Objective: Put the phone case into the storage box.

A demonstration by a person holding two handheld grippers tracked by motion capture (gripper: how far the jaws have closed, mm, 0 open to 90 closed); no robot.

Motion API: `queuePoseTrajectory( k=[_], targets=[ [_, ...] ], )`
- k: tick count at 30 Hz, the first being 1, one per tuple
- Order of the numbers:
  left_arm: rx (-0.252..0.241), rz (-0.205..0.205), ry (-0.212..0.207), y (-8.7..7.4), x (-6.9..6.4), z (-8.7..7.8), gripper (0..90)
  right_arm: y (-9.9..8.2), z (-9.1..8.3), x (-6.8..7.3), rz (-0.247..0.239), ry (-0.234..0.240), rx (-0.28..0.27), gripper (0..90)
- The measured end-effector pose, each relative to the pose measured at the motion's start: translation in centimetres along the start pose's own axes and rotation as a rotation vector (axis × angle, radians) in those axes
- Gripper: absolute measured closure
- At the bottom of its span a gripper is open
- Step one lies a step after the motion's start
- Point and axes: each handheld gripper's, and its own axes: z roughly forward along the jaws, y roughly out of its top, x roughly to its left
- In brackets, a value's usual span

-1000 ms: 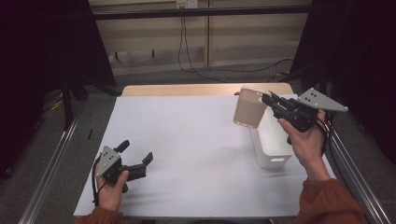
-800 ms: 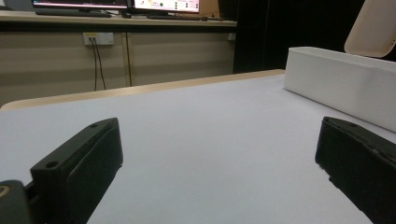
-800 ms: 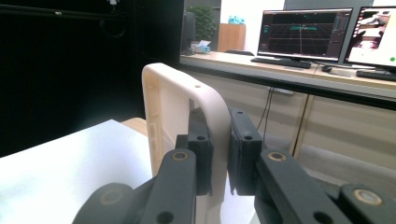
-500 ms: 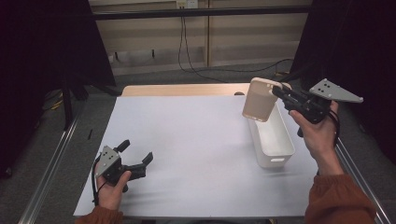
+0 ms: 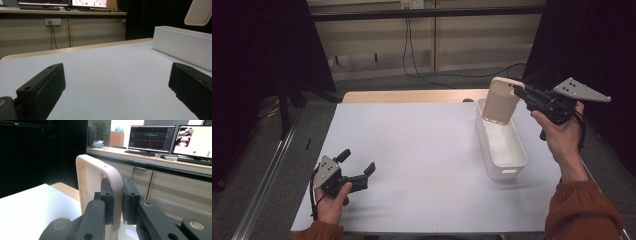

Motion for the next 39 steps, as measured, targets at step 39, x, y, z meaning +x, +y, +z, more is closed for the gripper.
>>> queuePoseTrajectory(
  k=[39],
  targets=[
    [0.002, 0.005, 0.004, 0.0, 0.1, 0.1, 1.1, -2.8, 4.8, -3.5, 0.026, -0.059, 0.056, 81.3]
  ],
)
